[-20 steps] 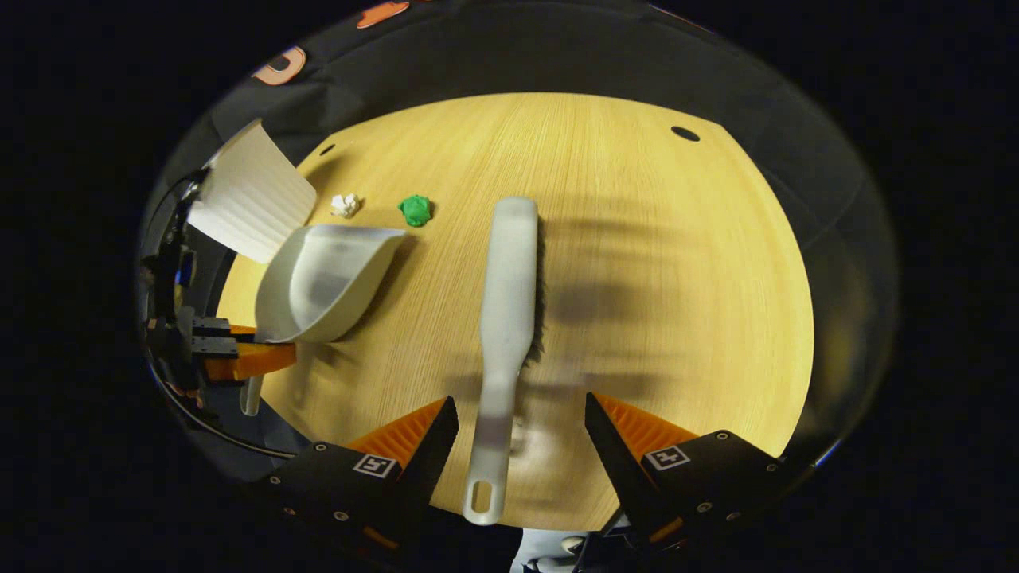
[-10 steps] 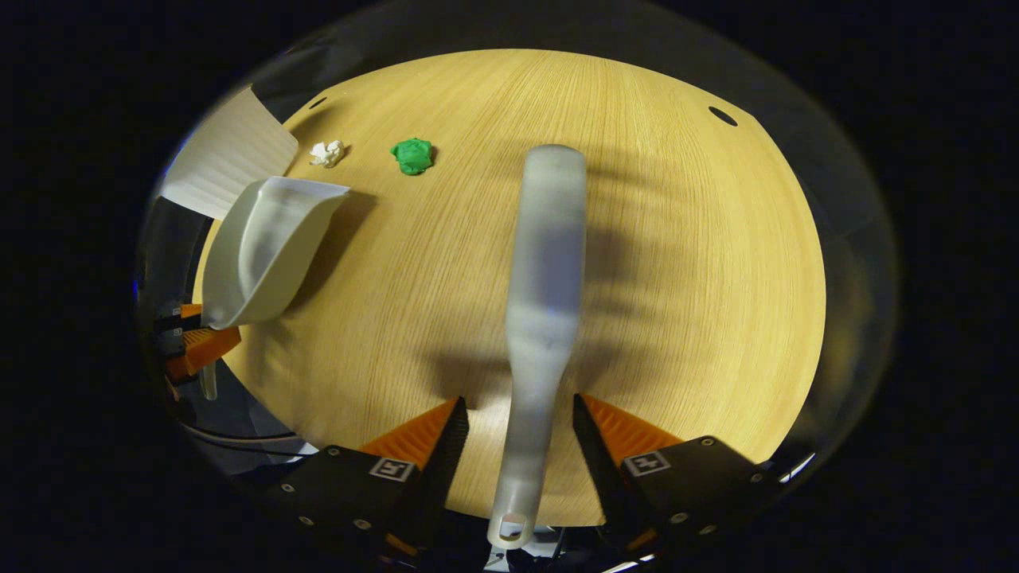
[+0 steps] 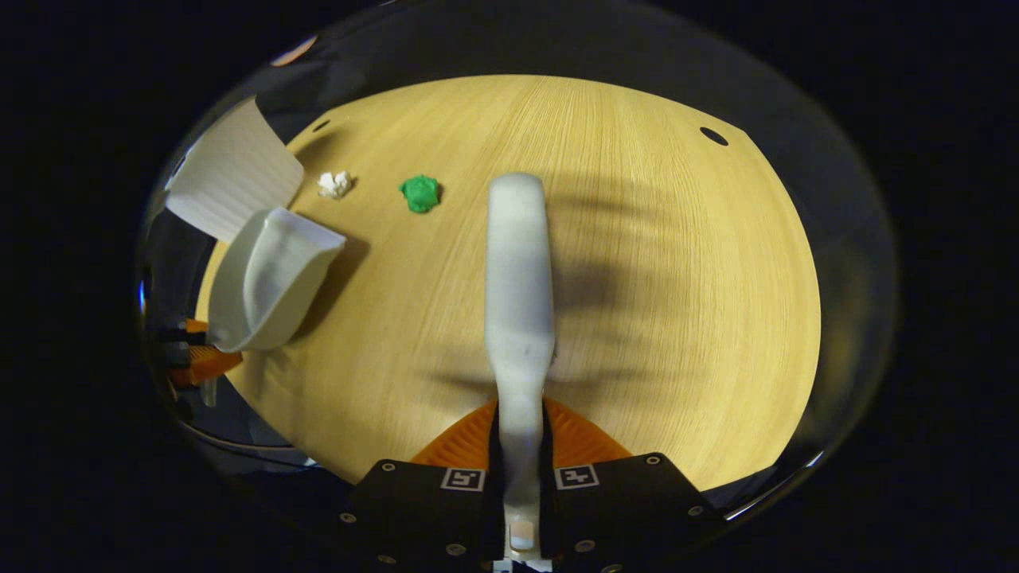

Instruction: Pick up the small broom and dustpan from the desktop, sweep the trash into the dustpan with the broom, and then empty the trash into the garbage bin.

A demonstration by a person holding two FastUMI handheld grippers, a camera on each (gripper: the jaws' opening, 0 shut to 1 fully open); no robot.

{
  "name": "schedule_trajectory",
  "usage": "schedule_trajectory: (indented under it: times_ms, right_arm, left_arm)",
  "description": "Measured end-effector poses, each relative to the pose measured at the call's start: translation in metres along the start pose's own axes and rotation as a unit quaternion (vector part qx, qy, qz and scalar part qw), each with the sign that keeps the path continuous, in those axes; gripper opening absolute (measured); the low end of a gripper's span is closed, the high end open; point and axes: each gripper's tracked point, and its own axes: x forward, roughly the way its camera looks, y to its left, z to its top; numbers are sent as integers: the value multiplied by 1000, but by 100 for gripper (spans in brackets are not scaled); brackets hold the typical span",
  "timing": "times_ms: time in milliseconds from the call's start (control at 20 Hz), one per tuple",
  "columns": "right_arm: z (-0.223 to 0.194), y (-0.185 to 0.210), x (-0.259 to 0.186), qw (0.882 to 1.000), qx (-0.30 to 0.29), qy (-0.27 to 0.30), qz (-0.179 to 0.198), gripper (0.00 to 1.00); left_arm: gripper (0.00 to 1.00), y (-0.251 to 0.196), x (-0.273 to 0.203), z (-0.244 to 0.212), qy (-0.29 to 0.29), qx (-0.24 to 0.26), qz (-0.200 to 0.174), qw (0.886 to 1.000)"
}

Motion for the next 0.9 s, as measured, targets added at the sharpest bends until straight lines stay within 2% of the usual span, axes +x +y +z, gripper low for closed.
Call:
schedule_trajectory:
  times_ms: [250, 450, 600, 800, 900]
  right_arm:
    - [52, -2, -13, 998, -34, -49, 1, 17]
    - [101, -2, 9, 995, -81, -56, -11, 17]
    - [131, -3, 30, 988, -142, -46, -25, 17]
    - [141, 26, 55, 979, -203, -26, -6, 17]
    - [148, 52, 60, 977, -213, -27, 17, 17]
  left_arm:
    - [29, 11, -15, 3, -7, 61, -7, 998]
    - [29, 25, 0, 4, 16, 118, -9, 993]
    - [29, 37, 11, 11, 29, 128, -10, 991]
    - [29, 48, 15, 18, 30, 156, -13, 987]
    - [29, 50, 19, 20, 36, 165, -20, 985]
